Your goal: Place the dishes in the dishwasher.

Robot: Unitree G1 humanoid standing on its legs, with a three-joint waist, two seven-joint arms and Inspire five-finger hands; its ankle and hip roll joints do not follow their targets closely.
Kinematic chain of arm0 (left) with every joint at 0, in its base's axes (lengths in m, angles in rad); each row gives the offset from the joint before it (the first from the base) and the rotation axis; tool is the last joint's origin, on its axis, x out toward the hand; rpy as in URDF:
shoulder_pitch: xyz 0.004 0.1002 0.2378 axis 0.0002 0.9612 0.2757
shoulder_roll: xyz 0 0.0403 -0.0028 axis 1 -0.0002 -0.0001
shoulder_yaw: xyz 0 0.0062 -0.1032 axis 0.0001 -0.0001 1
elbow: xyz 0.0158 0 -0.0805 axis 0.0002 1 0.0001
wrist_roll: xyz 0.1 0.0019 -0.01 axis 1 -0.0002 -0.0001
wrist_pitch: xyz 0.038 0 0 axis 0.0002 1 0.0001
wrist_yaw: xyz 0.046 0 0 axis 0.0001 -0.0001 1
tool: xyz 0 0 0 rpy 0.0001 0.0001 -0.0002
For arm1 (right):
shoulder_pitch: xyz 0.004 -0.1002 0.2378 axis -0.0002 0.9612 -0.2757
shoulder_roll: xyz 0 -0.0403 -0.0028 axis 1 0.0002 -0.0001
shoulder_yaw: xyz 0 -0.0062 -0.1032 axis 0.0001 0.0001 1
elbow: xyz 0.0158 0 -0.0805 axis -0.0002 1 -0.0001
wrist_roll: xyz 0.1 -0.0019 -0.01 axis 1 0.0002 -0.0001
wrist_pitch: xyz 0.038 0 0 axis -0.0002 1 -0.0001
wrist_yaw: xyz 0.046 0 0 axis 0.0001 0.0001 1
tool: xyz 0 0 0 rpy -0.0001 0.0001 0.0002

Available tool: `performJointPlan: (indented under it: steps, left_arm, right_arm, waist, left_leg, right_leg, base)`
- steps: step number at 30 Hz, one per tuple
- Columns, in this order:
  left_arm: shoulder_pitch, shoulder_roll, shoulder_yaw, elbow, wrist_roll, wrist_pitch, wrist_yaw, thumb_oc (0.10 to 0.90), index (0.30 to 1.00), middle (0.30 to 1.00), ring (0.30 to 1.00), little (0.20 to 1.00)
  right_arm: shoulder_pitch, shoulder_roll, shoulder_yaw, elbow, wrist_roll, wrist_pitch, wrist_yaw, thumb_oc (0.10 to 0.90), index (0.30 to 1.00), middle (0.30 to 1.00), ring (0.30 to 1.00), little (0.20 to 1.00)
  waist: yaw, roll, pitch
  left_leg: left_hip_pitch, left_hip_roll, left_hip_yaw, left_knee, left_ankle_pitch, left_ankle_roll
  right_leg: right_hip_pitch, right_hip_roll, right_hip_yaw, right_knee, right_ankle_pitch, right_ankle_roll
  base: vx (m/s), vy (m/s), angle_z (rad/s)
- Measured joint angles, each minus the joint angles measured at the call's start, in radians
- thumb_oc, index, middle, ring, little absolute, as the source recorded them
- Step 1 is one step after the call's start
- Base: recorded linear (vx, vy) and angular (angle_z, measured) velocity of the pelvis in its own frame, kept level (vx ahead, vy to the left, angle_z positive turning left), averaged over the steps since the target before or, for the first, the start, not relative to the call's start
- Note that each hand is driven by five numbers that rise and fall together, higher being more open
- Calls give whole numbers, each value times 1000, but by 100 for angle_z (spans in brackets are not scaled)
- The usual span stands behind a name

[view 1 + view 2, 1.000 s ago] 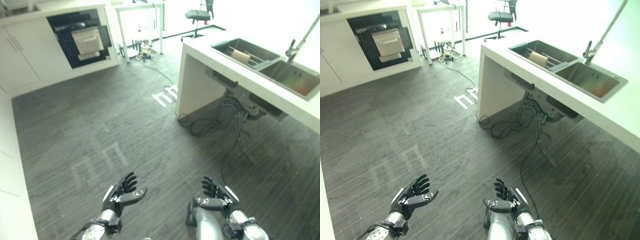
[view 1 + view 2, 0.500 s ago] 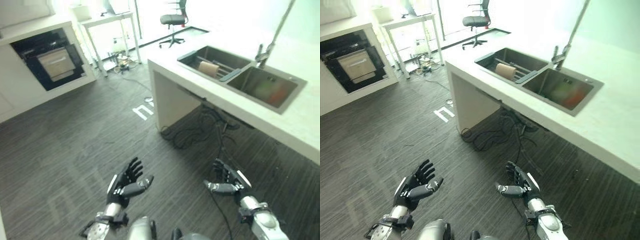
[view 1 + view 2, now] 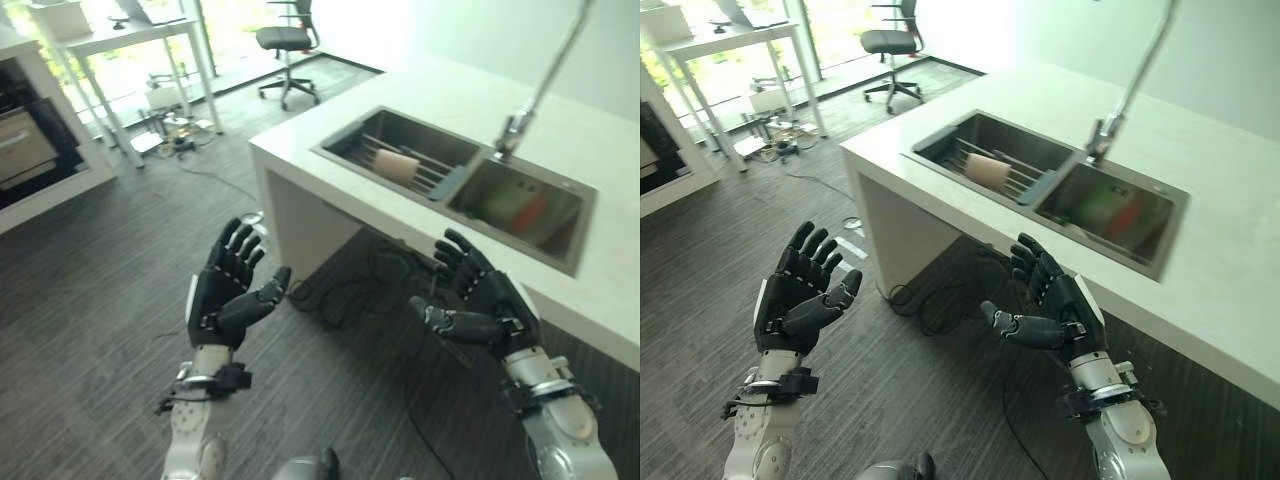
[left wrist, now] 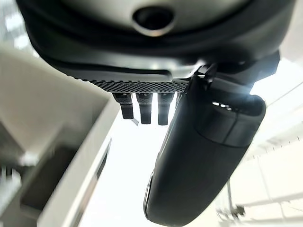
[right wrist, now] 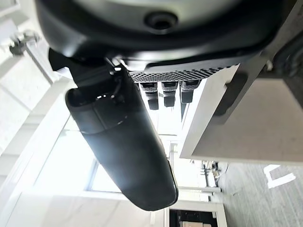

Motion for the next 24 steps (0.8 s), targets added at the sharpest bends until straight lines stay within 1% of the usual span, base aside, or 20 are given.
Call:
performJointPlan:
  steps: [1, 2, 3, 4, 5, 6, 7, 8, 10, 12, 13, 14, 16, 17, 18, 19, 20, 21, 22, 24]
  left_arm:
    - [27, -5, 25, -24, 0, -3, 6, 800, 900, 900, 900, 900]
    - [41, -3, 29, -24, 0, -3, 13, 800, 900, 900, 900, 900]
    - [43, 4, 26, -24, 1, -4, 15, 800, 900, 900, 900, 900]
    - [36, 17, 26, -26, 10, -4, 13, 800, 900, 900, 900, 900]
    - [30, 18, 27, -26, 10, -4, 14, 800, 900, 900, 900, 900]
    - [2, 68, 31, -34, 13, -32, 5, 800, 900, 900, 900, 900]
    - [1, 96, 61, -63, 28, -56, 4, 800, 900, 900, 900, 900]
    - [5, 82, 80, -47, 28, -55, 19, 800, 900, 900, 900, 900]
    - [-4, 10, 114, -47, 35, -62, 29, 800, 900, 900, 900, 900]
    - [-13, -28, 94, -38, 29, -41, 56, 800, 900, 900, 900, 900]
    - [7, -16, 54, -38, 32, -21, 50, 800, 900, 900, 900, 900]
    - [17, -11, 28, -43, 38, -19, 40, 800, 900, 900, 900, 900]
    - [18, -4, 14, -78, 40, -19, 23, 800, 900, 900, 900, 900]
    - [12, -13, 18, -85, 40, -24, 22, 800, 900, 900, 900, 900]
    - [12, -21, 18, -87, 38, -23, 27, 800, 900, 900, 900, 900]
    - [-7, -2, 21, -97, 40, -23, 22, 800, 900, 900, 900, 900]
    - [5, -18, 7, -99, 27, -28, 59, 800, 900, 900, 900, 900]
    - [43, -58, -17, -141, 29, -14, 67, 800, 900, 900, 900, 900]
    - [56, -12, -34, -201, 40, -75, 55, 800, 900, 900, 900, 900]
    - [-1, 6, -24, -181, 39, -86, 48, 800, 900, 900, 900, 900]
  right_arm:
    - [-25, 4, 19, 2, -7, 2, -7, 800, 900, 900, 900, 900]
    - [-31, -2, 39, 1, -6, -2, -24, 800, 900, 900, 900, 900]
    - [-26, -10, 49, 2, -6, -2, -31, 800, 900, 900, 900, 900]
    - [-16, -32, 55, 1, -5, -4, -34, 800, 900, 900, 900, 900]
    - [-9, -46, 58, 6, -5, -11, -39, 800, 900, 900, 900, 900]
    - [1, -20, 46, 23, 7, -47, -48, 800, 900, 900, 900, 900]
    - [-22, -11, 37, 36, 24, -61, -55, 800, 900, 900, 900, 900]
    - [-14, -6, 39, 38, 24, -62, -51, 800, 900, 900, 900, 900]
    - [14, -16, 26, -23, 38, -87, -40, 800, 900, 900, 900, 900]
    - [34, 0, 5, -22, 37, -89, -40, 800, 900, 900, 900, 900]
    - [39, -2, 7, -15, 34, -69, -57, 800, 900, 900, 900, 900]
    - [46, -7, 6, -18, 34, -72, -64, 800, 900, 900, 900, 900]
    - [51, -13, 6, -20, 34, -89, -68, 800, 900, 900, 900, 900]
    - [47, -24, 4, -16, 34, -93, -69, 800, 900, 900, 900, 900]
    - [22, -29, 7, 5, 34, -91, -70, 800, 900, 900, 900, 900]
    - [5, -24, 7, 19, 34, -83, -79, 800, 900, 900, 900, 900]
    - [-33, -13, 42, 126, 27, -127, -88, 800, 900, 900, 900, 900]
    - [3, -36, 64, 111, 22, -92, -128, 800, 900, 900, 900, 900]
    - [49, -23, 60, 56, -7, -111, -131, 800, 900, 900, 900, 900]
    - [8, -43, 54, 48, -11, -128, -141, 800, 900, 900, 900, 900]
  waist:
    - [-1, 2, 6]
    - [-7, 22, 4]
    - [-8, 31, 4]
    - [-10, 35, 5]
    - [-12, 35, 6]
    - [-34, -44, 13]
    - [-27, -89, 12]
    - [-28, -94, 12]
    - [-59, -78, 22]
    - [-114, -54, 63]
    - [-115, -38, 61]
    - [-119, -25, 54]
    - [-116, -43, 32]
    - [-111, -55, 17]
    - [-100, -33, 15]
    - [-89, -39, 19]
    - [-92, -61, 3]
    - [-60, -51, -6]
    - [-64, -123, -37]
    - [-64, -98, -23]
  left_leg:
    - [0, -3, 24, 13, -21, 18]
    - [13, 2, 34, 3, -25, -6]
    - [34, 5, 31, -24, -13, -17]
    - [82, 10, 35, -101, 5, -73]
    - [109, 20, 31, -133, -9, -200]
    - [37, 16, -3, 86, -79, -109]
    - [63, 62, -26, 84, -139, -123]
    - [89, 61, -6, 68, -140, -107]
    - [64, 22, -32, 81, -179, -87]
    - [116, -20, -50, 54, -163, -79]
    - [178, -19, -36, 16, -164, -80]
    - [226, -19, -34, -15, -164, -80]
    - [292, -55, -35, -59, -170, -92]
    - [288, -78, -36, -30, -192, -118]
    - [252, -61, -47, 22, -213, -127]
    - [183, -35, -67, 78, -241, -145]
    - [207, -12, -72, -13, -206, -152]
    - [312, 2, -35, -130, -168, -232]
    - [136, -15, 40, 179, -42, -313]
    - [-2, 13, 69, 401, 112, -328]
  right_leg:
    - [-118, -50, -2, 184, 121, -6]
    - [-198, -62, -36, 205, 85, -20]
    - [-211, -53, -54, 121, 47, -34]
    - [-217, -16, -82, -66, 19, -59]
    - [-205, 22, -95, -206, 25, -91]
    - [-202, -26, -89, -452, 53, -55]
    - [-242, -69, -92, -539, 99, -28]
    - [-221, -65, -104, -645, 124, -63]
    - [-417, -90, -68, -413, 149, 18]
    - [-444, -97, -35, -464, 137, -16]
    - [-419, -67, -27, -474, 130, -71]
    - [-378, -42, -45, -488, 131, -95]
    - [-274, -10, -76, -534, 208, -137]
    - [-227, 3, -51, -585, 284, -242]
    - [-223, 21, -41, -604, 305, -252]
    - [-207, 39, -44, -649, 315, -253]
    - [-275, 9, -56, -313, 89, -134]
    - [-212, 20, -49, -259, -17, -205]
    - [-103, -12, -45, -422, -38, -236]
    - [-84, -7, -39, -464, -45, -251]
  base:
    - [163, 4, -41]
    - [218, -65, -38]
    - [202, -76, -17]
    - [270, -120, -3]
    - [197, -92, 47]
    - [154, -70, 42]
    - [451, -208, 28]
    - [506, -233, -35]
    - [530, -282, -14]
    - [234, -152, 30]
    - [44, -31, -3]
    - [0, 0, -4]
    - [0, 0, 13]
    - [0, 0, -11]
    - [686, -435, -12]
    - [909, -652, -21]
    - [933, -684, -27]
    - [335, -337, -17]
    - [148, -144, -16]
    - [155, -85, 6]
